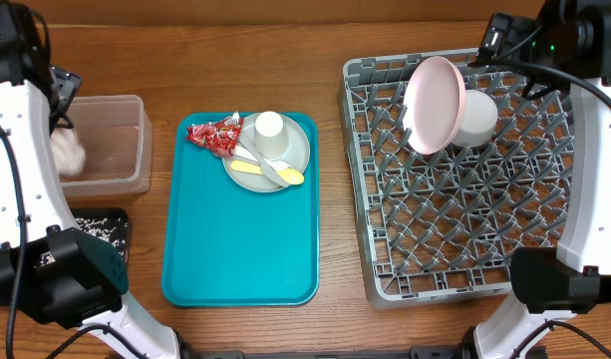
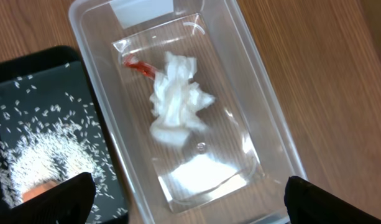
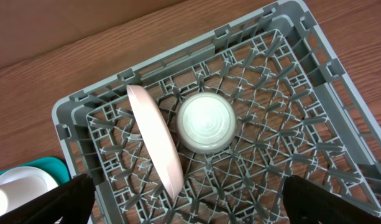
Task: Sort waste into correct bins and load items into the dishwasher rack
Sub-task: 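Reach the left gripper back to the red wrapper and grasp it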
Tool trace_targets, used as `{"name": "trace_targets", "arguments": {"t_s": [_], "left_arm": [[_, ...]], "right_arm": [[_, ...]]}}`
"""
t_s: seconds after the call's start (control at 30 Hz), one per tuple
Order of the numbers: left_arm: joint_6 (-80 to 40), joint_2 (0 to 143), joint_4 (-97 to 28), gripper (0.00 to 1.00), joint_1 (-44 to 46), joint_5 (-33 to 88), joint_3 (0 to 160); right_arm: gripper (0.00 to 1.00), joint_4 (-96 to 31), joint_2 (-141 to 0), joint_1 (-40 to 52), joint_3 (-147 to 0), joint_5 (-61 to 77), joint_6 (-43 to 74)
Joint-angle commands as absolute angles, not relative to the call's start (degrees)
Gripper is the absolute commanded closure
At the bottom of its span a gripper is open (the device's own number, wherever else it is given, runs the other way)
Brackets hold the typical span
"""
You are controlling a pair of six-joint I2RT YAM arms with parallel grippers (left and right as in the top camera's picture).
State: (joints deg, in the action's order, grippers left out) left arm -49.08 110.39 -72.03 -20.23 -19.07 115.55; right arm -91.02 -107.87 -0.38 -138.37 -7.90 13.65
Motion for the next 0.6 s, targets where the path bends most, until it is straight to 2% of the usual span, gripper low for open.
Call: {"name": "trace_targets", "arguments": {"t_s": [0.0,0.13,0.2,0.3,0.43,0.57], "left_arm": [[-42.33,110.56,-72.07,0.0,-20.34,-12.53,116.38],[-39.42,110.56,-72.18,0.0,-19.05,-2.15,116.38],[-37.63,110.56,-72.03,0.0,-15.57,2.92,116.38],[-38.87,110.56,-72.29,0.0,-8.91,2.94,116.36],[-47.99,110.91,-73.21,0.0,-2.33,1.34,116.36],[-55.2,112.95,-71.83,0.0,0.95,-0.43,116.36]], "right_arm": [[0.0,-90.76,-107.5,-0.51,-138.37,-8.34,13.45],[0.0,-90.76,-107.5,-0.51,-138.37,-8.34,13.45],[0.0,-90.76,-107.5,-0.51,-138.37,-8.34,13.45],[0.0,-90.78,-107.5,-0.51,-138.37,-8.34,13.45],[0.0,-90.78,-107.5,-0.51,-138.37,-8.34,13.45],[0.0,-90.78,-107.5,-0.51,-138.37,-8.34,13.45]]}}
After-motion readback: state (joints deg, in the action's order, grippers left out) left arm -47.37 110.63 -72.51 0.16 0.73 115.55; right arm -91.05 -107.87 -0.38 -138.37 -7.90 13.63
